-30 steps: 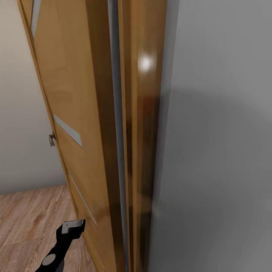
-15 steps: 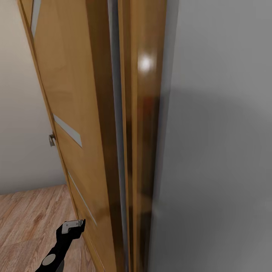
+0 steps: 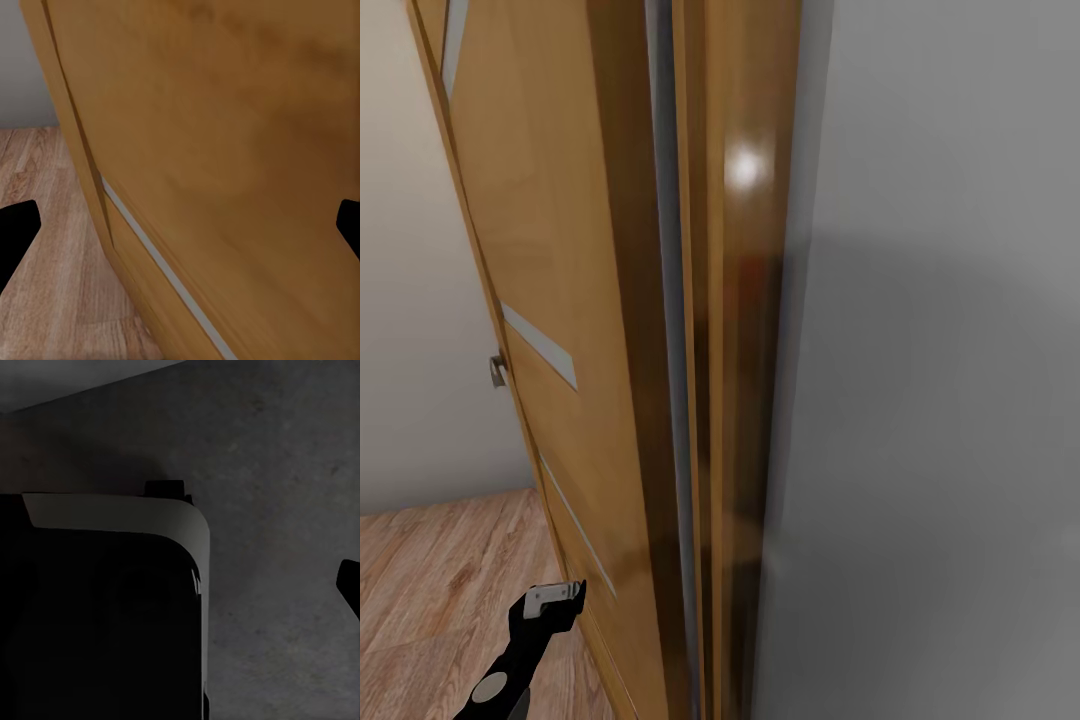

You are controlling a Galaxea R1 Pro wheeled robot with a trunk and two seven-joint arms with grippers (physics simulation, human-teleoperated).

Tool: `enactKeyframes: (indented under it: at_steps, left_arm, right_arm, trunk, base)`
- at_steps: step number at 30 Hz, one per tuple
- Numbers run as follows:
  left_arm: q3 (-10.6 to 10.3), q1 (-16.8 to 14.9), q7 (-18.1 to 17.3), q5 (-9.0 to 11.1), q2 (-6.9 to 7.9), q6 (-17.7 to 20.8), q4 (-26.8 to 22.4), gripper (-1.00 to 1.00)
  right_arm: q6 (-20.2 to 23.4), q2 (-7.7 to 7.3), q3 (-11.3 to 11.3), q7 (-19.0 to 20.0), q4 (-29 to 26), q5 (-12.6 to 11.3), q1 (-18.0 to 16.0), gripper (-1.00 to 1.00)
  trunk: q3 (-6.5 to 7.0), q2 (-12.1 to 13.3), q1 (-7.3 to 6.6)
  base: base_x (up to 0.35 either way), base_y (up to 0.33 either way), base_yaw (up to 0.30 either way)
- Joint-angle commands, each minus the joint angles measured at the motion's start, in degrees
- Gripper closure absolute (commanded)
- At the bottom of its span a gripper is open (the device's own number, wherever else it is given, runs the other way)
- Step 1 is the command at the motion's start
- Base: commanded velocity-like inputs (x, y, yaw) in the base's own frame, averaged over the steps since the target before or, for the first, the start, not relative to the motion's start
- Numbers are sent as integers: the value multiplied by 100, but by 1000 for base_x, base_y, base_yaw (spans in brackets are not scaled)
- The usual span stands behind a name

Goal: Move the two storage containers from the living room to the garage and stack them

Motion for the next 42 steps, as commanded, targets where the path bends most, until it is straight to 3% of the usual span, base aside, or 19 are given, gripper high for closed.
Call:
enactKeyframes:
  at_steps: [1,32,42]
  left_arm:
    - [-22,-7,-38,34,-2,-15,-16,-100]
    - [-22,-7,-38,34,-2,-15,-20,-100]
    - [-22,-7,-38,34,-1,-15,-13,-100]
  right_arm:
    - [18,-1,-4,15,-8,-2,-1,-100]
    - [18,-1,-4,15,-8,-2,-1,-100]
    - [18,-1,-4,13,-8,-2,-1,-100]
  trunk:
    - [-4,-3,0]
    - [-4,-3,0]
    - [-4,-3,0]
  base:
    - [0,0,0]
    - [-29,0,0]
    - [-181,0,0]
